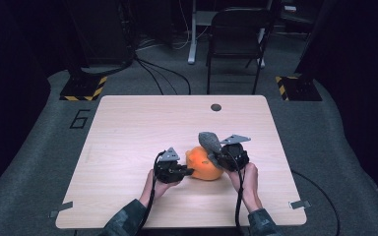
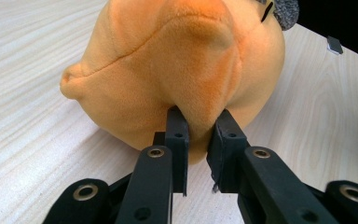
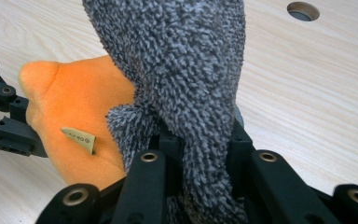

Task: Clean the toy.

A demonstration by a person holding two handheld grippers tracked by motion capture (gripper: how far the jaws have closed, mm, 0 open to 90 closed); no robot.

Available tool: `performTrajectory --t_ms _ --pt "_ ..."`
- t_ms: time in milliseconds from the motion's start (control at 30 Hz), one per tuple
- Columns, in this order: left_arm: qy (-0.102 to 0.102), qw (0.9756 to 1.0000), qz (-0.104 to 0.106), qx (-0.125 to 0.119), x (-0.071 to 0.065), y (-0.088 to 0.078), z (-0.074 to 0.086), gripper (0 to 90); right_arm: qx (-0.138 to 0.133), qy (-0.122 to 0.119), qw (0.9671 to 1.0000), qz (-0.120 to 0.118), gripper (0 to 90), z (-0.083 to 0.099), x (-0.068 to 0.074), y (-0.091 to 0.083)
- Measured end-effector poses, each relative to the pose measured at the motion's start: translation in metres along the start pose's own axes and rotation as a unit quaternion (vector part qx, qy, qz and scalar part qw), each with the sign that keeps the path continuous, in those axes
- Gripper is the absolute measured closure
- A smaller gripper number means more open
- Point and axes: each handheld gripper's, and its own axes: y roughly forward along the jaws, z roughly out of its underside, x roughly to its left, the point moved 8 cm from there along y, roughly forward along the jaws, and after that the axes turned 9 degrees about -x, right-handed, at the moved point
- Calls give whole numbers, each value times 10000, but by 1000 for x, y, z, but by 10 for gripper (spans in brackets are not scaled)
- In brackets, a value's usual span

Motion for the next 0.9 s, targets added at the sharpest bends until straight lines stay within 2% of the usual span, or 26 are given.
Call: performTrajectory --t_ms 67,133,167,233,400,500,600,667,767,867,900 --pt "72 10000 -37 12 1 0 0 762 25 -106 9999 31 751 1 0 1" --pt "165 9998 -79 -12 2 0 0 735 56 -46 10000 41 751 3 1 2" --pt "191 9998 -54 8 2 0 0 720 34 -119 9999 18 751 2 0 3" --pt "267 9996 -65 -12 3 -1 0 656 47 -105 9999 -11 751 2 0 4" --pt "253 9995 -128 -119 6 -5 1 478 78 -107 9999 -1 752 2 -1 7" --pt "371 9988 -196 -243 8 -9 0 398 87 -146 9999 -32 752 2 0 9" --pt "633 9976 -234 -147 9 -10 3 325 118 -127 9998 -28 752 1 1 10" --pt "801 9963 -314 -42 10 -9 8 270 88 -125 9999 -17 751 1 0 11" --pt "1036 9941 -325 65 10 -3 14 194 103 -132 9998 -70 752 1 -1 11" --pt "1145 9929 -319 97 10 2 18 156 105 -81 9999 -55 752 2 -2 11" --pt "1115 9931 -348 65 10 3 18 156 92 -97 9999 -37 752 1 -3 12"
